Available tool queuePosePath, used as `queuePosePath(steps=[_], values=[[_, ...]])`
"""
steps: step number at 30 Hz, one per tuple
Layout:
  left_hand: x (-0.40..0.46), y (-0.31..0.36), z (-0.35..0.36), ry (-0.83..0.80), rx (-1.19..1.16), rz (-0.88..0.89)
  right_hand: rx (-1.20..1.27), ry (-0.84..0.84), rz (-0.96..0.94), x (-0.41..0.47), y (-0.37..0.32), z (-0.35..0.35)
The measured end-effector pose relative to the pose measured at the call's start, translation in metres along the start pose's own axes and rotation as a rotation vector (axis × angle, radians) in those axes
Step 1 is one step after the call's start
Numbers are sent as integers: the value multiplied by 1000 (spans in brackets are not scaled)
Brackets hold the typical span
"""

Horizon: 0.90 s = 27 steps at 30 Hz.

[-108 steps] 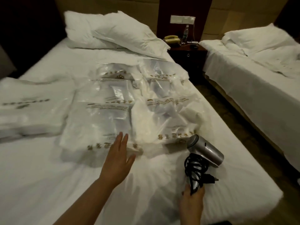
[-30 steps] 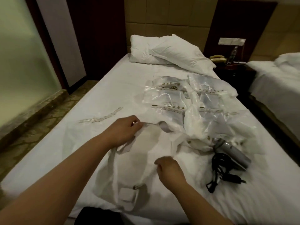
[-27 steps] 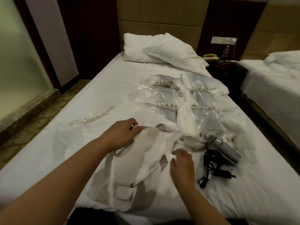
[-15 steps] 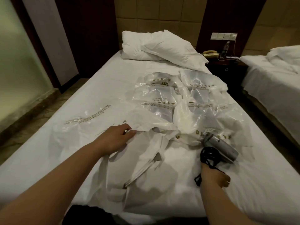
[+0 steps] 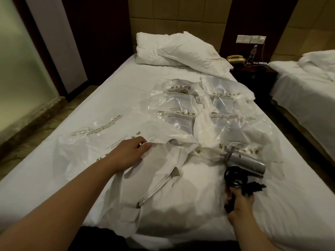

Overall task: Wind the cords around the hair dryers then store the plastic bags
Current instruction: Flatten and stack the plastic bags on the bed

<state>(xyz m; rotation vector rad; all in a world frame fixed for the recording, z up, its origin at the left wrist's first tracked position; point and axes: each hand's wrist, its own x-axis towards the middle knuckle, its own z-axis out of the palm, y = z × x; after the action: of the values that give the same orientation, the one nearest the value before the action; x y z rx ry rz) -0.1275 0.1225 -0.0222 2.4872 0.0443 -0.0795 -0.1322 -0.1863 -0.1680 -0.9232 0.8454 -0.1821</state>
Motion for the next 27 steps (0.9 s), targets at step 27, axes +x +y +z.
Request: queuePosePath(steps=[27], values=[[-29,11,-4,17,-208,113,-684,-851,87,-141,76,148]])
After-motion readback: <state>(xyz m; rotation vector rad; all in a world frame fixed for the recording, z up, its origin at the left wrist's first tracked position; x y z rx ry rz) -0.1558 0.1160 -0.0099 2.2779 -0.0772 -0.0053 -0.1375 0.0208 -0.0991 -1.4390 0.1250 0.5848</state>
